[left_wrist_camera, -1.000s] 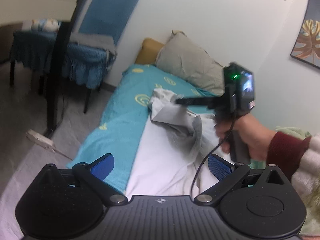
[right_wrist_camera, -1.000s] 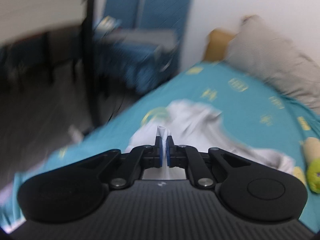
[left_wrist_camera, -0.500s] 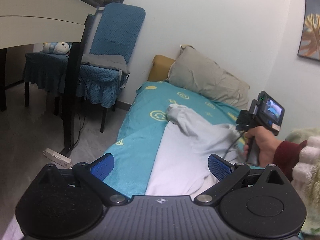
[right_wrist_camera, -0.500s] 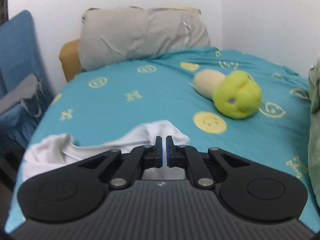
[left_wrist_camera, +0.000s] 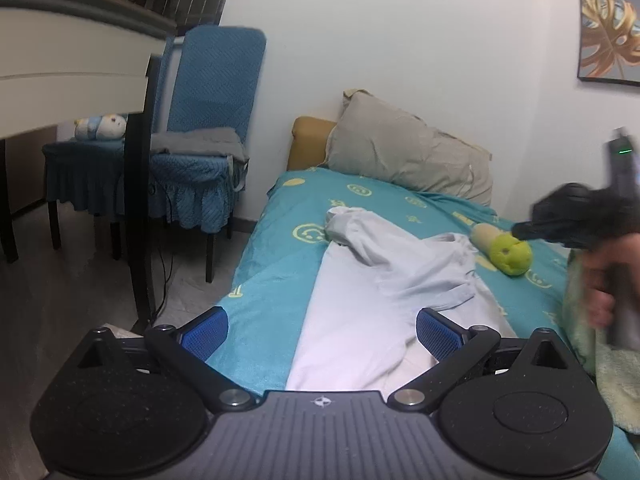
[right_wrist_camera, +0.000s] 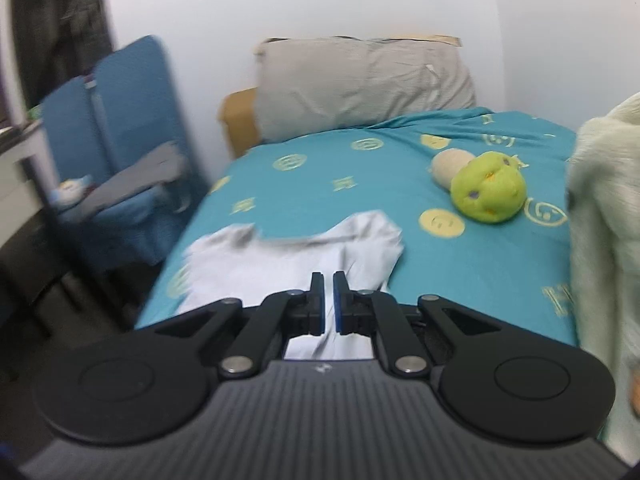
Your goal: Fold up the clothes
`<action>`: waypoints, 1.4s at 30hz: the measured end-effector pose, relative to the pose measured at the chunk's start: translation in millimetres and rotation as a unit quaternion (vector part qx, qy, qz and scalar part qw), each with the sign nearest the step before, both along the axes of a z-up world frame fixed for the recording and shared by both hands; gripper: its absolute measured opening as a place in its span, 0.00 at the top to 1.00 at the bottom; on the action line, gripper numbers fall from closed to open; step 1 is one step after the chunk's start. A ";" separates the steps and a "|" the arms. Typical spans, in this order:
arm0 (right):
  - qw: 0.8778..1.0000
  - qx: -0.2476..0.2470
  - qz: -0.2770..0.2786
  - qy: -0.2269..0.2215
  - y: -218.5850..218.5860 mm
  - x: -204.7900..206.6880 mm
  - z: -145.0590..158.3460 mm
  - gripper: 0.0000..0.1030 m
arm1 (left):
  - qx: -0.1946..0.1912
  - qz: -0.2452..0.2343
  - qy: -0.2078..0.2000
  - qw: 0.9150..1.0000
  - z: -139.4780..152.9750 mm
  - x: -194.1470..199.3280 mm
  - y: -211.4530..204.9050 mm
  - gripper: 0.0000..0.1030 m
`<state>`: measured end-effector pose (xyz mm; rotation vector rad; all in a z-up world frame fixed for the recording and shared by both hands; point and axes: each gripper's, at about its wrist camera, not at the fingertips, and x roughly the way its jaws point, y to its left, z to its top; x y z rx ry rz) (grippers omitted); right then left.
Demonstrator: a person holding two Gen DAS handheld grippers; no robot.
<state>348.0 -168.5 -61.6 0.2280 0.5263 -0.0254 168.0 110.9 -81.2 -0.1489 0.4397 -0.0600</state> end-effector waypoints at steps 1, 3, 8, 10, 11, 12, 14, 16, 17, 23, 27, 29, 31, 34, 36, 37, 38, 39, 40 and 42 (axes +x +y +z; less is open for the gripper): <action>1.000 -0.003 0.011 -0.002 4.9 -22.3 7.8 0.93 | 0.004 -0.001 -0.003 1.000 2.5 -4.0 -1.5 0.01; 0.999 -0.014 0.031 -0.013 14.7 -69.8 23.2 0.93 | 0.010 -0.003 -0.009 1.000 7.4 -13.9 -5.1 0.01; 0.995 -0.043 0.066 -0.063 33.6 -186.0 47.7 0.93 | 0.041 -0.017 -0.039 0.998 21.9 -49.1 -20.7 0.01; 0.994 -0.029 0.069 -0.074 33.9 -221.0 51.7 0.92 | 0.053 -0.027 -0.045 0.997 26.4 -62.0 -29.2 0.01; 0.994 -0.034 0.067 -0.079 35.1 -234.1 50.8 0.92 | 0.058 -0.031 -0.047 0.997 28.6 -67.4 -33.5 0.01; 0.993 -0.040 0.066 -0.084 36.5 -247.0 49.7 0.92 | 0.062 -0.034 -0.048 0.996 30.8 -72.0 -37.6 0.01; 0.993 -0.048 0.060 -0.091 37.6 -270.2 45.4 0.92 | 0.060 -0.039 -0.044 0.996 36.3 -79.1 -45.1 0.01; 0.994 -0.032 0.062 -0.087 34.4 -285.5 38.2 0.92 | 0.052 -0.042 -0.041 0.997 41.8 -86.3 -50.8 0.01; 0.994 -0.025 0.060 -0.085 32.3 -291.1 35.8 0.92 | 0.050 -0.042 -0.042 0.997 44.3 -90.2 -53.4 0.01; 0.994 -0.017 0.076 -0.075 28.5 -294.5 28.9 0.26 | 0.051 -0.036 -0.022 0.998 47.2 -111.8 -66.0 0.01; 0.993 -0.020 0.078 -0.090 33.5 -293.7 21.7 0.00 | 0.059 -0.029 0.015 0.998 39.9 -116.8 -67.1 0.01; 0.993 -0.022 0.085 -0.084 36.8 -290.4 19.2 0.00 | 0.055 -0.024 0.038 0.997 35.4 -111.9 -63.8 0.01; 0.993 -0.021 0.090 -0.077 38.2 -289.3 17.5 0.00 | 0.045 -0.012 0.065 0.997 30.0 -104.0 -55.5 0.01; 0.994 -0.020 0.087 -0.070 36.1 -288.2 16.3 0.00 | -0.006 0.021 0.116 0.993 20.7 -89.3 -30.3 0.01; 0.996 -0.013 0.071 -0.060 31.3 -286.6 15.1 0.00 | -0.055 0.057 0.148 0.986 14.3 -81.1 -4.4 0.01; 0.997 -0.007 0.061 -0.054 28.4 -285.7 14.1 0.00 | -0.082 0.079 0.165 0.980 10.7 -77.6 11.8 0.01; 0.998 0.000 0.052 -0.048 24.5 -284.7 12.6 0.00 | -0.109 0.099 0.183 0.972 7.1 -74.1 28.5 0.02; 0.998 0.007 0.042 -0.041 20.5 -283.7 11.1 0.00 | -0.135 0.123 0.197 0.963 3.3 -72.4 44.9 0.02; 0.999 0.020 0.031 -0.030 15.8 -282.5 9.2 0.00 | -0.161 0.150 0.207 0.953 -0.3 -73.3 61.2 0.03; 0.999 0.052 0.010 -0.006 6.4 -280.4 5.3 0.00 | -0.212 0.197 0.218 0.932 -7.6 -79.4 88.7 0.03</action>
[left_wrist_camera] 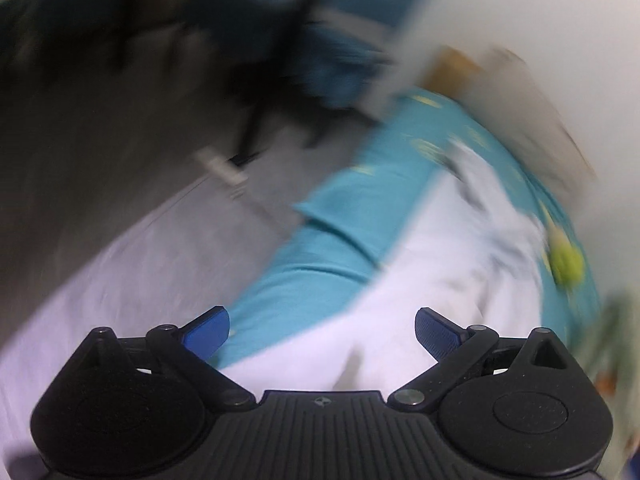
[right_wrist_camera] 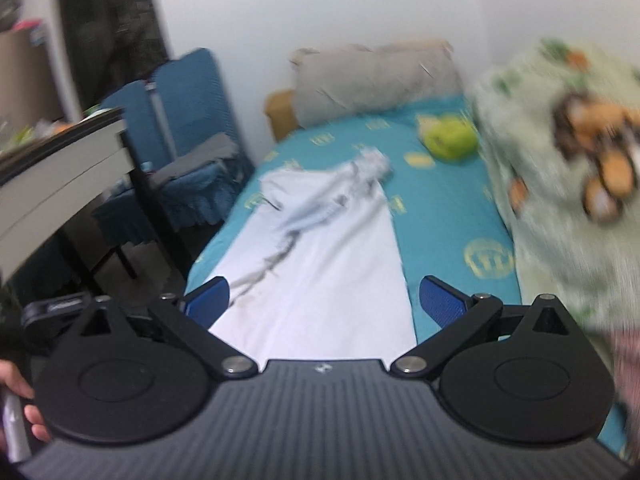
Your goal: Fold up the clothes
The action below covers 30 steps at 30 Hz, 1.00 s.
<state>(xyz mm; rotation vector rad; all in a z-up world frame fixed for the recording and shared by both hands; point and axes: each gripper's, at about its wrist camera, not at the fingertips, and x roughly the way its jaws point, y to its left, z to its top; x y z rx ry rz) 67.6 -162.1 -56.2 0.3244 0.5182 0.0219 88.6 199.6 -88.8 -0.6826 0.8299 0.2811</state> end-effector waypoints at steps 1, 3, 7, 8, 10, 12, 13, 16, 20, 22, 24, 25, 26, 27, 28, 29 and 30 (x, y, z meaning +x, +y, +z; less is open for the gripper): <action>1.000 0.021 -0.004 0.009 -4.9 0.1 -2.0 0.00 | -0.015 0.021 0.008 1.000 -4.3 -3.1 10.1 0.03; 0.999 0.051 -0.007 0.018 -11.5 1.1 -6.1 0.00 | -0.030 0.056 0.034 0.997 -15.6 -7.2 26.0 0.03; 0.996 0.077 -0.012 0.043 -20.0 11.5 -18.0 0.00 | -0.090 0.107 0.093 0.986 -43.5 -9.0 51.9 0.09; 0.995 0.087 -0.013 0.049 -22.3 14.9 -20.9 0.00 | -0.108 0.115 0.105 0.982 -50.4 -9.3 56.4 0.10; 0.992 0.110 -0.015 0.061 -25.9 19.7 -26.4 0.00 | -0.142 0.129 0.129 0.973 -63.4 -11.2 62.5 0.10; 0.988 0.133 -0.018 0.071 -29.6 20.9 -31.3 0.00 | -0.174 0.152 0.150 0.961 -75.4 -16.5 67.8 0.12; 0.987 0.143 -0.020 0.075 -31.2 20.8 -33.5 0.00 | -0.183 0.167 0.160 0.955 -79.6 -19.5 68.8 0.14; 0.982 0.164 -0.025 0.085 -35.0 20.0 -38.1 0.00 | -0.194 0.195 0.175 0.945 -84.9 -25.7 68.8 0.17; 0.980 0.176 -0.022 0.090 -38.1 25.3 -42.2 0.00 | -0.193 0.192 0.179 0.945 -84.5 -25.7 65.9 0.36; 0.980 0.175 -0.026 0.095 -38.5 29.3 -44.5 0.00 | -0.182 0.185 0.177 0.949 -79.6 -23.4 61.6 0.53; 0.979 0.177 -0.030 0.101 -39.7 32.6 -47.1 0.00 | -0.172 0.175 0.174 0.954 -73.5 -20.7 56.6 0.69; 0.978 0.179 -0.031 0.103 -40.3 34.0 -48.1 0.00 | -0.163 0.169 0.173 0.957 -70.5 -17.5 53.3 0.83; 0.978 0.181 -0.030 0.103 -40.4 34.2 -48.3 0.00 | -0.155 0.164 0.170 0.959 -67.0 -16.1 50.8 0.95; 0.978 0.182 -0.030 0.102 -40.6 34.4 -48.4 0.00 | -0.147 0.163 0.163 0.962 -63.3 -14.9 49.1 0.96; 0.977 0.183 -0.029 0.102 -40.7 34.5 -48.6 0.00 | -0.139 0.163 0.154 0.965 -59.2 -14.0 47.9 0.97; 0.977 0.184 -0.030 0.101 -41.2 34.0 -48.4 0.00 | -0.128 0.163 0.144 0.968 -52.9 -15.2 46.1 0.98; 0.977 0.185 -0.030 0.101 -41.7 33.4 -48.3 0.00 | -0.118 0.159 0.133 0.971 -45.6 -16.2 43.6 0.98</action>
